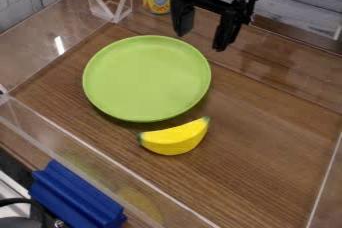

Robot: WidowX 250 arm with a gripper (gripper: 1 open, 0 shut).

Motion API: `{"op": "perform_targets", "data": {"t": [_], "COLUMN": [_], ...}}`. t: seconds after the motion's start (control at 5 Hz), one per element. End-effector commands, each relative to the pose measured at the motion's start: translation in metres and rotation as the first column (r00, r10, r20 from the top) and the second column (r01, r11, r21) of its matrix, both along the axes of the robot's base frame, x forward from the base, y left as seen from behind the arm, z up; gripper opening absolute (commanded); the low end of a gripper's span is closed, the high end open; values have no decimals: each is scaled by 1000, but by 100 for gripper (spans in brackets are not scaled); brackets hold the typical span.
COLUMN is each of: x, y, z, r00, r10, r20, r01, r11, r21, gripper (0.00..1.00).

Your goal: Put the banana in the green plate

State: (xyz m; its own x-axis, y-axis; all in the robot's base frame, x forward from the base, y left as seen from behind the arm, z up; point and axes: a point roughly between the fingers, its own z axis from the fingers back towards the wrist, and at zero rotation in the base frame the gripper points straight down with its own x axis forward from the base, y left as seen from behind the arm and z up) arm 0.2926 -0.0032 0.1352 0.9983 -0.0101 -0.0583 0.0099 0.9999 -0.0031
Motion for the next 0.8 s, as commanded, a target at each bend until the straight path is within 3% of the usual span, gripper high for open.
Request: {"op": "perform_targets", "data": {"t": [0.0, 0.2, 0.4, 0.6], "x": [-10, -34, -52, -62], "y": [-5, -13, -19, -23], "z": [-6, -10, -15, -25], "r00": [996, 960, 901, 858], "r10": [-92, -279, -433, -512], "r20": [-13, 6, 27, 45], "r01": [92, 279, 433, 511], "r11": [996, 960, 901, 859], "r21": [-5, -7, 1, 18], "gripper": [100, 100, 100, 100]}}
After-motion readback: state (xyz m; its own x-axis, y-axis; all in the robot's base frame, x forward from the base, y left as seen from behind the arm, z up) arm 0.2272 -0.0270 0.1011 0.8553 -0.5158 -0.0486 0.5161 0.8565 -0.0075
